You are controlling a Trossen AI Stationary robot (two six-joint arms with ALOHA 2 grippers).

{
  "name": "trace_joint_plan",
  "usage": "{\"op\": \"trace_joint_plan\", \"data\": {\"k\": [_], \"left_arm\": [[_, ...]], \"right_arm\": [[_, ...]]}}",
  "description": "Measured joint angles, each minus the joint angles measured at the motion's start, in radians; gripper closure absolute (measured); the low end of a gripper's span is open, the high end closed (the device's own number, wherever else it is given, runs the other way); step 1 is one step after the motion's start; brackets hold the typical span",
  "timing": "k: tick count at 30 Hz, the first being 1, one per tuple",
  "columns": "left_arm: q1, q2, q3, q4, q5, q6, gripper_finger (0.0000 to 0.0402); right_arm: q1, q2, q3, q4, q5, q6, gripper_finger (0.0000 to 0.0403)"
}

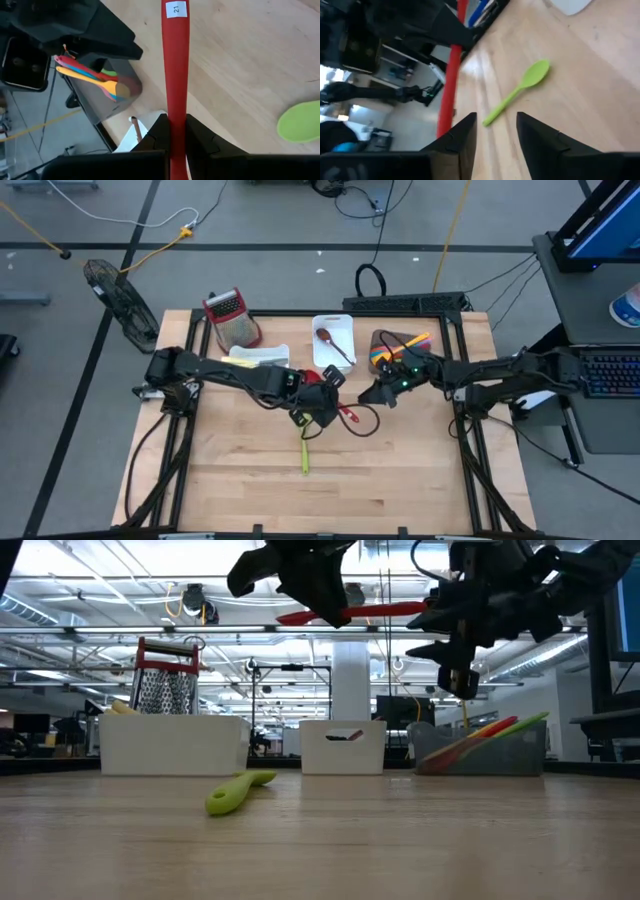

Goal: Pick & Place Kitchen Items
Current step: Put the red serving spoon into the right white bin

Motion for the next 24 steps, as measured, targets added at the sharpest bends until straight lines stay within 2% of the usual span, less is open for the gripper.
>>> {"op": "trace_joint_plan", "data": {"k": [6,13,24], "left_arm": [[0.016,0.000,0.000,0.002,0.050,0.006,0.0383],[0.034,0.000,0.000,0.015,0.076,0.028,0.0383],[0.055,0.045,0.000,0.083,0.088,0.100,0.0383]], "right_arm": [[0.046,0.003,-0.001,0.015,0.091,-0.093,0.0224],[0.085,0.004,-0.001,0.067,0.151,-0.083,0.0173],[0.085,0.004,-0.001,0.056,0.146,-0.023,0.0166]]}}
